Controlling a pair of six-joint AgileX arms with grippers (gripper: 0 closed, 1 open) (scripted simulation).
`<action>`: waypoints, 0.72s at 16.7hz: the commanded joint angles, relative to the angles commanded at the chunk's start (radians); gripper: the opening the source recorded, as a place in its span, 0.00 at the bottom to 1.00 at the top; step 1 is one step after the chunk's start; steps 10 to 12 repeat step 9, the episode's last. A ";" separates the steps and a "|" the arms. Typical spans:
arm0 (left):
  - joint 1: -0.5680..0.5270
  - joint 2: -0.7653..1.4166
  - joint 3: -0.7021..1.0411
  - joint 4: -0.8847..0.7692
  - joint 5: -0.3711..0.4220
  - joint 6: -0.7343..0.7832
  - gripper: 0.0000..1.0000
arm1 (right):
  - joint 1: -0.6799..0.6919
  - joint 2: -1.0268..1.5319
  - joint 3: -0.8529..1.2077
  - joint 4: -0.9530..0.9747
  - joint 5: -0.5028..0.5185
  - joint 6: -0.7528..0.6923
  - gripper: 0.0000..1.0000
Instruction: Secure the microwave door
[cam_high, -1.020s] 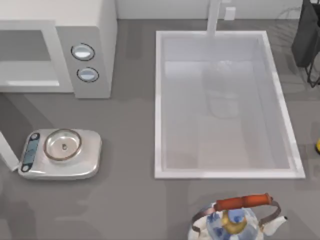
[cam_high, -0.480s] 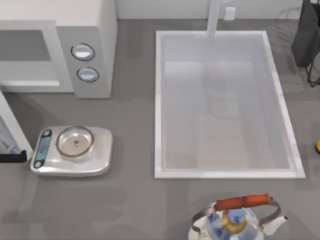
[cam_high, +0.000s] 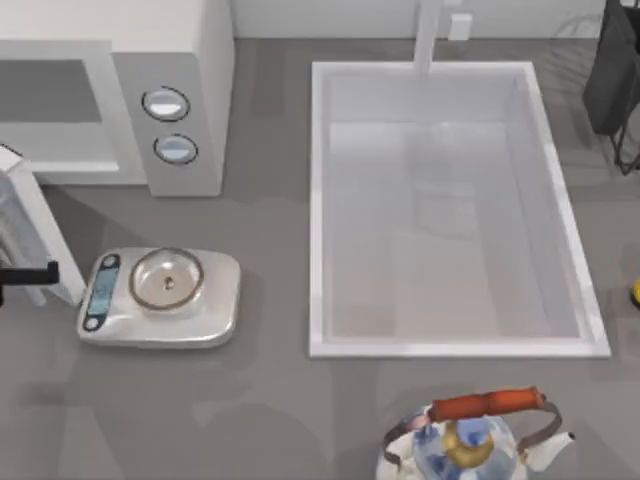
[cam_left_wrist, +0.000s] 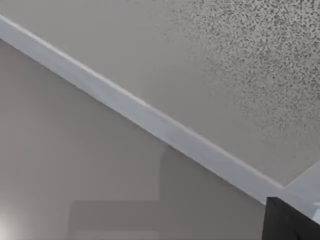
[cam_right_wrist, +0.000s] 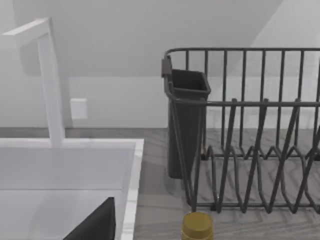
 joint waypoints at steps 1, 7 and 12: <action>-0.005 0.061 0.031 0.021 -0.003 -0.002 0.00 | 0.000 0.000 0.000 0.000 0.000 0.000 1.00; -0.029 0.317 0.181 0.129 -0.018 -0.016 0.00 | 0.000 0.000 0.000 0.000 0.000 0.000 1.00; -0.030 0.327 0.189 0.135 -0.019 -0.017 0.00 | 0.000 0.000 0.000 0.000 0.000 0.000 1.00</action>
